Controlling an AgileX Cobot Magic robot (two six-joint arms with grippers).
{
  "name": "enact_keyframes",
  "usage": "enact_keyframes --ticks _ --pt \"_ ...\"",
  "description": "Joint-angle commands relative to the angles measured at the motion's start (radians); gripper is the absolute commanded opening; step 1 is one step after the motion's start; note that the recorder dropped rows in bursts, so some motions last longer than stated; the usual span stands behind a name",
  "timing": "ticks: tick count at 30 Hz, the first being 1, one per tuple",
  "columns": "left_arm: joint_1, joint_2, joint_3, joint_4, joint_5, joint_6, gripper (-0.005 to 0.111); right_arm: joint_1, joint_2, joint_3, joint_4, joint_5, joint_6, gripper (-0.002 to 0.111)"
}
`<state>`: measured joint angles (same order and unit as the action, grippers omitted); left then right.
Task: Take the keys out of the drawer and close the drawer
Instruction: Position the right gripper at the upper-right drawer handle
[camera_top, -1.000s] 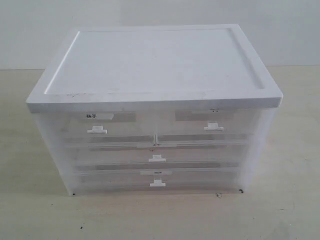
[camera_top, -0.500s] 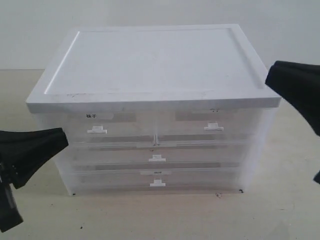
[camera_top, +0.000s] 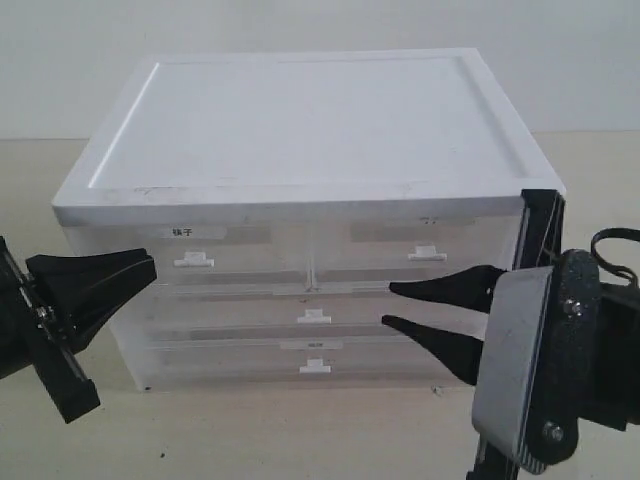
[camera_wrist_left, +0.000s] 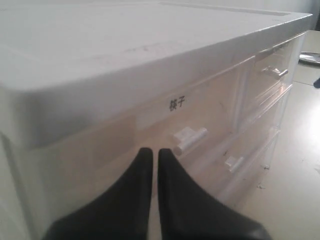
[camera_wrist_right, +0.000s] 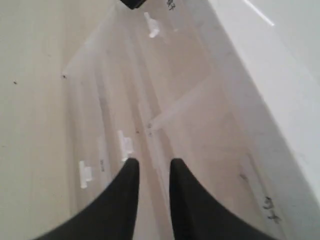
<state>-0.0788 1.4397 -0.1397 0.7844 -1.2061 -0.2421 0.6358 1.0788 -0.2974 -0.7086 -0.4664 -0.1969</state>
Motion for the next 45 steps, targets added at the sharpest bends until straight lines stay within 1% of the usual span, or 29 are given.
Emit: enact_keyframes --ticks 1,2,4,5,6,9,11,15,18,24,30,33,34,35,39,40,42,45 --pt "-0.004 0.003 -0.001 -0.011 -0.015 0.014 0.005 0.083 -0.093 -0.005 0.486 0.161 -0.449 0.019" --pt "-0.004 0.003 -0.001 -0.011 -0.015 0.014 0.005 0.083 -0.101 -0.005 0.618 0.169 -0.568 0.019" --pt "-0.004 0.003 -0.001 -0.011 -0.015 0.014 0.005 0.083 -0.100 -0.005 0.774 0.184 -0.717 0.019" --pt "-0.004 0.003 -0.001 -0.011 -0.015 0.014 0.005 0.083 -0.093 -0.005 0.839 0.186 -0.788 0.019" --pt "-0.004 0.003 -0.001 -0.011 -0.015 0.014 0.005 0.083 -0.088 -0.005 0.876 0.186 -0.811 0.019" --pt "-0.004 0.003 -0.001 -0.011 -0.015 0.014 0.005 0.083 -0.049 -0.005 0.877 0.181 -0.828 0.019" --pt "-0.004 0.003 -0.001 -0.026 -0.015 0.033 0.005 0.083 -0.016 -0.005 0.875 0.177 -0.874 0.019" --pt "-0.004 0.003 -0.001 -0.093 -0.015 0.044 0.005 0.083 0.046 -0.005 0.875 0.105 -0.895 0.019" --pt "-0.004 0.003 -0.001 -0.115 -0.015 0.061 0.005 0.083 0.067 -0.005 0.875 0.056 -0.909 0.019" --pt "-0.004 0.003 -0.001 -0.136 -0.015 0.063 0.005 0.088 0.069 -0.005 0.875 0.061 -0.900 0.019" --pt "-0.004 0.003 -0.001 -0.137 -0.015 0.064 0.005 0.173 0.069 -0.005 0.875 0.073 -0.915 0.019" --pt "-0.004 0.003 -0.001 -0.134 -0.015 0.064 0.005 0.195 0.069 -0.005 0.875 0.073 -0.918 0.019" --pt "-0.004 0.003 -0.001 -0.134 -0.015 0.064 0.005 0.197 0.067 -0.005 0.875 0.073 -0.918 0.020" --pt "-0.004 0.003 -0.001 -0.134 -0.015 0.064 0.005 0.200 0.060 -0.005 0.878 0.073 -0.918 0.023" --pt "-0.004 0.003 -0.001 -0.132 -0.015 0.064 0.005 0.200 0.011 -0.005 0.881 0.067 -0.918 0.043" --pt "-0.004 0.003 -0.001 -0.132 -0.015 0.064 0.005 0.200 -0.007 -0.005 0.883 0.072 -0.918 0.045" --pt "-0.004 0.003 -0.001 -0.130 -0.015 0.064 0.005 0.200 -0.040 -0.005 0.911 0.074 -0.926 0.045" --pt "-0.004 0.003 -0.001 -0.116 -0.015 0.064 0.005 0.200 -0.057 -0.005 1.009 0.081 -1.018 0.040"
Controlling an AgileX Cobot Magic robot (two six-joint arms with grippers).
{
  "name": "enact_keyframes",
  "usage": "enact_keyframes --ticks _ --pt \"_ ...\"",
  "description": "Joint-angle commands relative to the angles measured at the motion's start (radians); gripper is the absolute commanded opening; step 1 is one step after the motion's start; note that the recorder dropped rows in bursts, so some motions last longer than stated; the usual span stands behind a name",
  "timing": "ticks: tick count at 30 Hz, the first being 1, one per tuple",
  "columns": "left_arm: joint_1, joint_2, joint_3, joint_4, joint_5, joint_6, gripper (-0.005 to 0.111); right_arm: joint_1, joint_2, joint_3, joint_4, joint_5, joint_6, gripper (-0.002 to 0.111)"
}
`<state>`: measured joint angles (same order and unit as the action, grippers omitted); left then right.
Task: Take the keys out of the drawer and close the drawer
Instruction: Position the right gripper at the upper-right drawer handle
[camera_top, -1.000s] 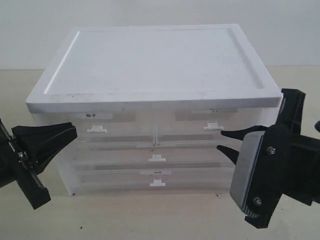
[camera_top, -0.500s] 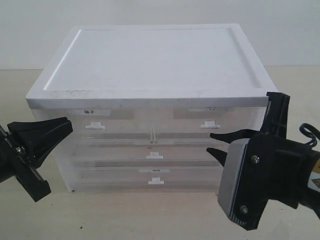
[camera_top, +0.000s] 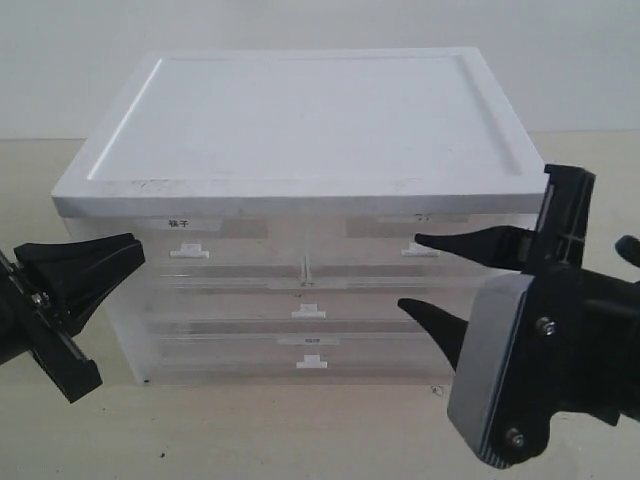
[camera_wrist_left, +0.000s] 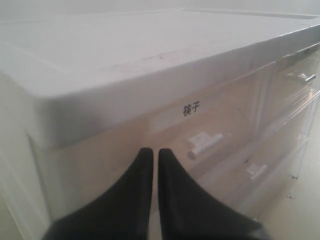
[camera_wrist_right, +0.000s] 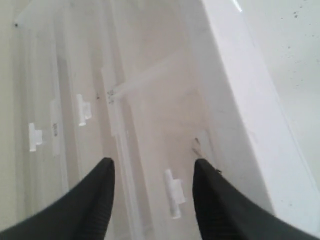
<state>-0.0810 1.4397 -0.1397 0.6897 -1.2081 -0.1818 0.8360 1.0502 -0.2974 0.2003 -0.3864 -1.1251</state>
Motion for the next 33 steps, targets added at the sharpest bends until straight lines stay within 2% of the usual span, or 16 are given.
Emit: enact_keyframes --ticks 1,3,7,13,33 --pt "-0.002 0.003 -0.001 -0.020 -0.013 0.003 0.005 0.000 -0.026 -0.005 0.140 0.005 -0.119 0.037" --pt "-0.002 0.003 -0.001 -0.020 -0.013 0.003 0.005 0.000 -0.001 -0.005 0.167 0.006 -0.147 0.033" --pt "-0.002 0.003 -0.001 -0.012 -0.013 0.003 0.005 0.000 0.071 -0.005 0.159 -0.016 -0.175 0.033" --pt "-0.002 0.003 -0.001 0.002 -0.013 0.003 0.005 0.000 0.147 -0.005 0.238 -0.164 -0.223 0.033" --pt "-0.002 0.003 -0.001 0.006 -0.013 0.003 0.005 0.001 0.147 -0.005 0.223 -0.235 -0.237 0.033"
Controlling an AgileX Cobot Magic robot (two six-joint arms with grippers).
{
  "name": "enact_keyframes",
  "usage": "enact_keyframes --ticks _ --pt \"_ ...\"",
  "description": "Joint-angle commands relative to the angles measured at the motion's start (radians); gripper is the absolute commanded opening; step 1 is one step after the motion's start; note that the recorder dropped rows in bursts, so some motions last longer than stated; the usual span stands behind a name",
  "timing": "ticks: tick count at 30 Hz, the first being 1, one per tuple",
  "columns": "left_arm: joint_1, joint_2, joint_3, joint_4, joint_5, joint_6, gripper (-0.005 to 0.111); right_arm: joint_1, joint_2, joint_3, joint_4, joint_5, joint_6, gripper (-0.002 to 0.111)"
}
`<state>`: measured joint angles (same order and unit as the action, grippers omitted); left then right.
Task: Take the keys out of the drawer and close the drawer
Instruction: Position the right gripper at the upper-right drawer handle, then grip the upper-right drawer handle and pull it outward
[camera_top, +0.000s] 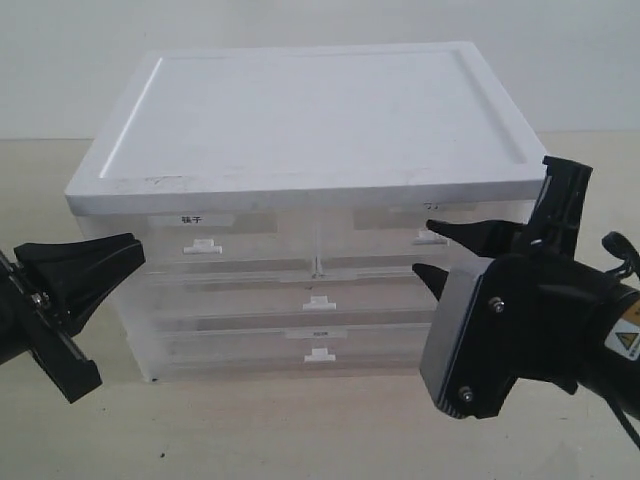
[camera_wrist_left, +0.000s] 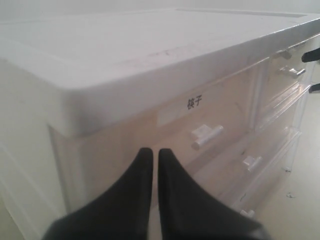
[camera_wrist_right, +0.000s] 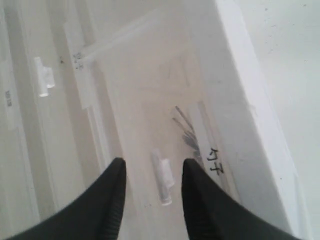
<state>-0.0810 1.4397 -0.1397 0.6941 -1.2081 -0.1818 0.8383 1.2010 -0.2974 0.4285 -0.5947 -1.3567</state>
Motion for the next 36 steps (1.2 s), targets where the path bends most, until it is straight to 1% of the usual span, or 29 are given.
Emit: enact_keyframes --ticks 1,14,23,28,32,34,35,36 --pt "-0.002 0.003 -0.001 0.002 -0.013 0.003 0.005 -0.001 -0.004 -0.005 -0.007 -0.026 -0.005 0.033" --pt "-0.002 0.003 -0.001 0.005 -0.013 0.003 0.005 -0.001 -0.004 -0.005 0.009 0.008 -0.005 0.032" --pt "-0.002 0.003 -0.001 0.005 -0.013 0.003 0.005 -0.003 0.001 -0.005 0.009 -0.010 -0.005 0.032" --pt "-0.002 0.003 -0.001 0.008 -0.013 0.003 0.005 -0.003 0.146 -0.005 0.009 -0.160 -0.024 0.032" --pt "-0.002 0.003 -0.001 0.004 -0.013 0.003 0.005 -0.001 0.156 -0.005 0.009 -0.208 -0.029 0.032" --pt "-0.002 0.003 -0.001 0.002 -0.013 0.003 0.005 -0.001 0.156 -0.005 0.011 -0.192 -0.029 0.017" --pt "-0.002 0.003 -0.001 0.002 -0.013 0.003 0.005 -0.001 0.156 -0.005 0.011 -0.167 -0.031 -0.001" --pt "-0.002 0.003 -0.001 0.002 -0.013 0.003 0.005 -0.001 0.156 -0.005 0.011 -0.130 -0.034 0.000"
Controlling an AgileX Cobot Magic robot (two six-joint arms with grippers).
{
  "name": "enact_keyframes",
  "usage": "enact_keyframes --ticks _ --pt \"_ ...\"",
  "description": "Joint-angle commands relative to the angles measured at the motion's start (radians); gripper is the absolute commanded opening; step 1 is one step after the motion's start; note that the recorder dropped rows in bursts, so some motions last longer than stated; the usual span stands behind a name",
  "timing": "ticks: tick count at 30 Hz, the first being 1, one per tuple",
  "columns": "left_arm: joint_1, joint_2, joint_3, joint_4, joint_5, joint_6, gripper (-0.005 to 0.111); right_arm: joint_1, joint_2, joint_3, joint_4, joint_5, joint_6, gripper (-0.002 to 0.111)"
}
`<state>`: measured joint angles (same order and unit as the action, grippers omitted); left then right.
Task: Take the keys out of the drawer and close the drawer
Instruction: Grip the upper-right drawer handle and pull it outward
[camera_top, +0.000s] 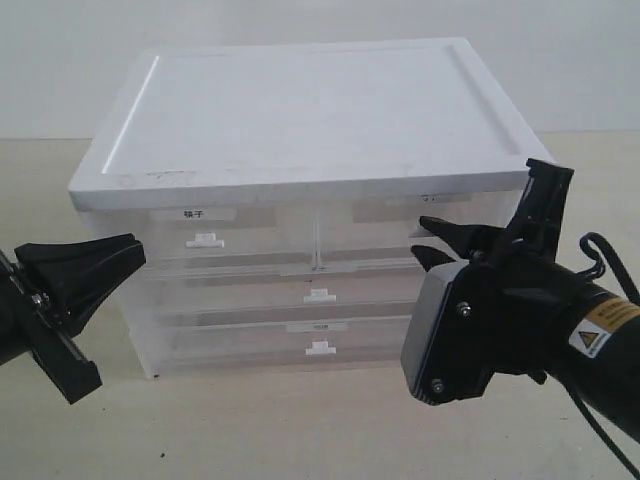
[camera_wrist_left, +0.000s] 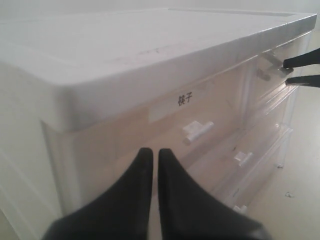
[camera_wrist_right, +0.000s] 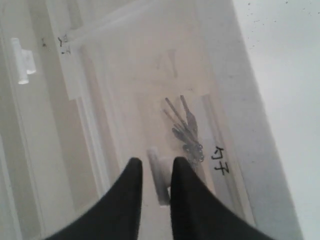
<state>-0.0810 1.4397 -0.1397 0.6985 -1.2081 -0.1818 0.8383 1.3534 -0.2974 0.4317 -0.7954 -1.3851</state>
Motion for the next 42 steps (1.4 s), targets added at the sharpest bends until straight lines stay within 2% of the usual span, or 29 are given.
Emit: enact_keyframes --ticks 1,3,6,8,14,20,25,27,32,33,37,42 --pt "-0.002 0.003 -0.001 -0.003 -0.013 0.003 0.005 0.002 0.003 -0.005 0.008 0.087 -0.012 0.000" --pt "-0.002 0.003 -0.001 -0.003 -0.013 0.003 0.005 0.043 -0.032 -0.005 0.043 0.124 -0.052 0.000" --pt "-0.002 0.003 -0.001 -0.006 -0.013 0.003 0.005 0.129 -0.154 -0.005 0.264 0.216 -0.224 0.000" --pt "-0.002 0.003 -0.001 -0.005 -0.013 0.003 0.005 0.151 -0.198 -0.005 0.330 0.275 -0.275 0.000" --pt "-0.002 0.003 -0.001 -0.005 -0.013 0.003 0.005 0.160 -0.302 -0.005 0.335 0.470 -0.300 0.000" --pt "-0.002 0.003 -0.001 -0.003 -0.013 0.003 0.005 0.160 -0.369 -0.005 0.337 0.566 -0.298 0.000" --pt "-0.002 0.003 -0.001 0.001 -0.013 0.003 0.005 0.160 -0.431 -0.010 0.337 0.517 -0.168 0.000" --pt "-0.002 0.003 -0.001 0.007 -0.013 0.000 0.005 0.160 -0.447 -0.028 0.337 0.466 -0.101 0.005" --pt "-0.002 0.003 -0.001 0.017 -0.013 0.000 0.005 0.160 -0.417 -0.107 0.340 0.477 -0.108 0.050" --pt "-0.002 0.003 -0.001 0.017 -0.013 0.000 0.005 0.160 -0.404 -0.119 0.341 0.488 -0.139 0.053" --pt "-0.002 0.003 -0.001 0.024 -0.013 0.000 0.005 0.160 -0.363 -0.132 0.352 0.559 -0.306 0.042" --pt "-0.002 0.003 -0.001 0.028 -0.013 -0.003 0.005 0.160 -0.356 -0.134 0.372 0.550 -0.350 0.040"
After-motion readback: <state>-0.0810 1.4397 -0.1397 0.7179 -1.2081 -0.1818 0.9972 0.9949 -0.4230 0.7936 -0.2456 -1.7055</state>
